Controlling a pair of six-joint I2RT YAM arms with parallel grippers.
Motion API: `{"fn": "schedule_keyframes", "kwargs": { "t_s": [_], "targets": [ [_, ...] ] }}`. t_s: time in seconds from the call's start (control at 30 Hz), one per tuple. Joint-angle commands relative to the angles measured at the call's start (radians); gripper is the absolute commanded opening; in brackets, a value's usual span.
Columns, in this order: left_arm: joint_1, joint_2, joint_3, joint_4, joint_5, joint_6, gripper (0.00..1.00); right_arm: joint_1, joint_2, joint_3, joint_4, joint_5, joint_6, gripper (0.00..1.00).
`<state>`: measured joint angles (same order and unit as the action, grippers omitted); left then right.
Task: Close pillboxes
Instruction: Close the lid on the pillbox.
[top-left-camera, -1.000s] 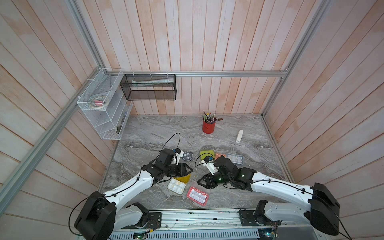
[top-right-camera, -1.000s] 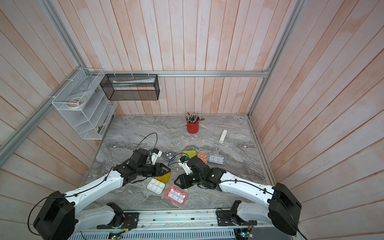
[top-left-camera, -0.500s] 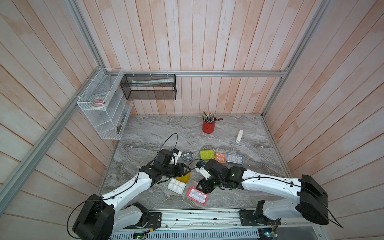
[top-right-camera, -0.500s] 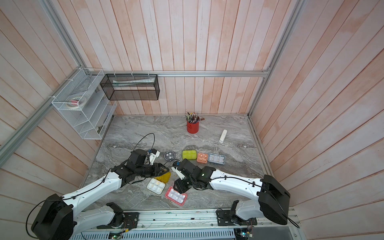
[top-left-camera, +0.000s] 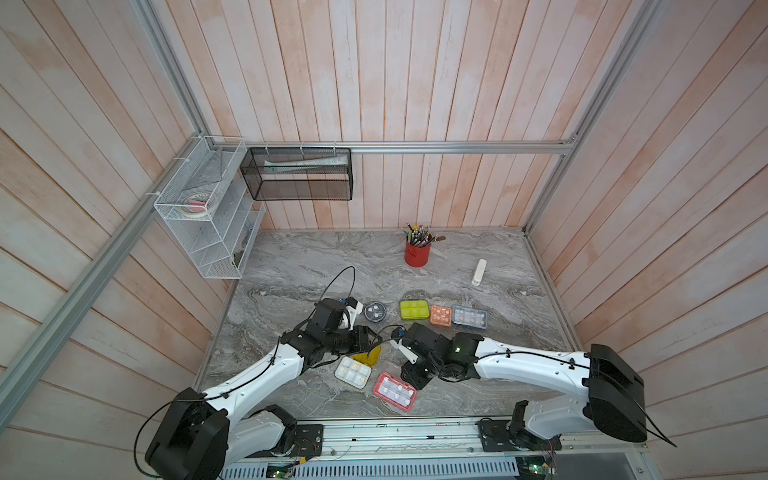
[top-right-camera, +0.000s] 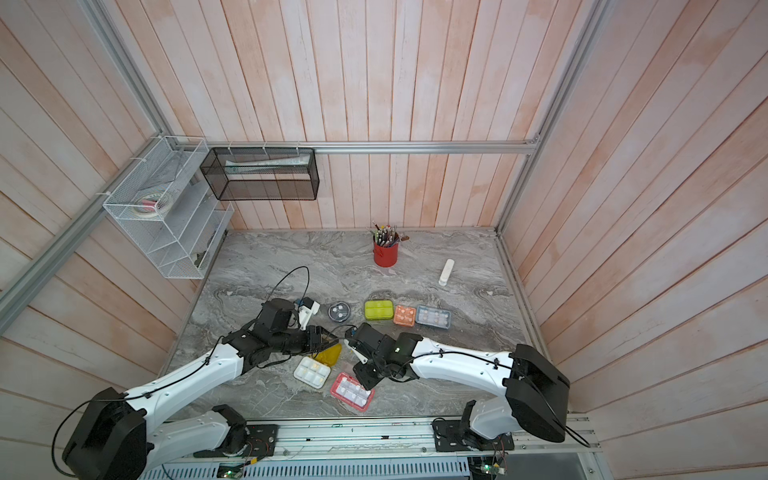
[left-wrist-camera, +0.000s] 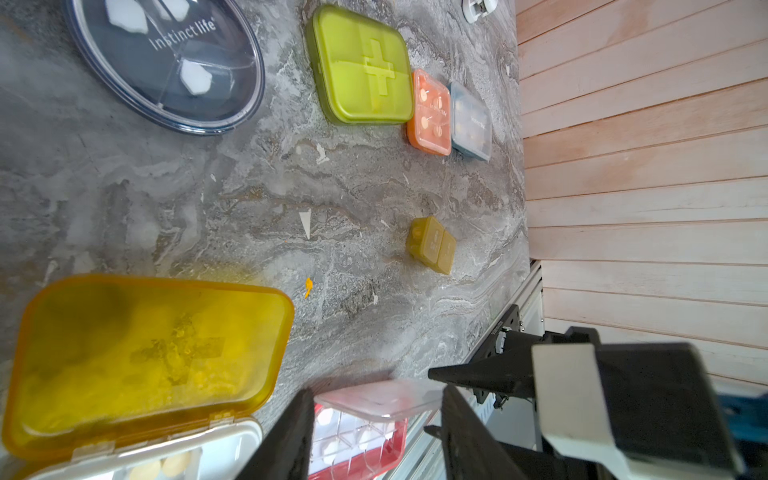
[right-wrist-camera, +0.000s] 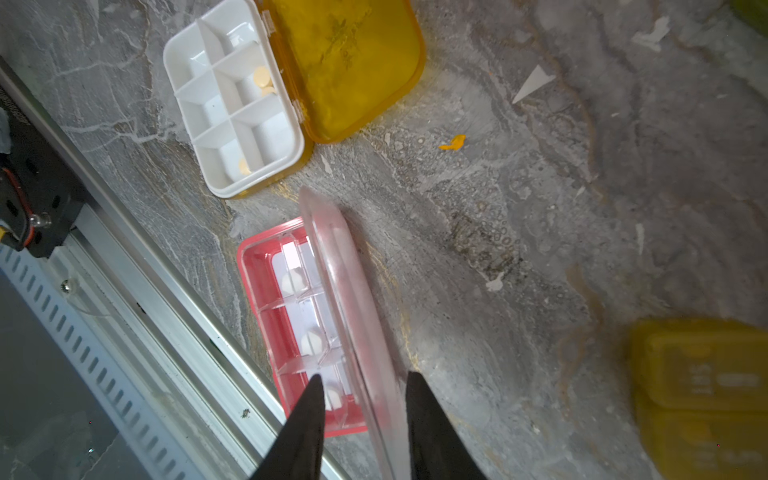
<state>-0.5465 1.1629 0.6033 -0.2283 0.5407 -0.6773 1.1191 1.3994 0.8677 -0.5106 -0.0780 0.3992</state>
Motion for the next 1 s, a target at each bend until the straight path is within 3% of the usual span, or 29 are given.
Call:
{"fn": "schedule_keyframes", "kwargs": {
  "t_s": [0.0, 0.77, 0.97],
  "targets": [
    [0.008, 0.001, -0.017, 0.017, -0.016, 0.004, 0.52, 0.009, 0.016, 0.030, -0.046, 0.056, -0.017, 0.33],
    [0.009, 0.008, -0.050, 0.049, -0.007, -0.004, 0.52, 0.018, 0.059, 0.031, -0.048, 0.087, -0.034, 0.30],
    [0.010, 0.008, -0.054, 0.053, -0.007, -0.005, 0.52, 0.021, 0.070, 0.044, -0.058, 0.101, -0.037, 0.25]
  ]
}}
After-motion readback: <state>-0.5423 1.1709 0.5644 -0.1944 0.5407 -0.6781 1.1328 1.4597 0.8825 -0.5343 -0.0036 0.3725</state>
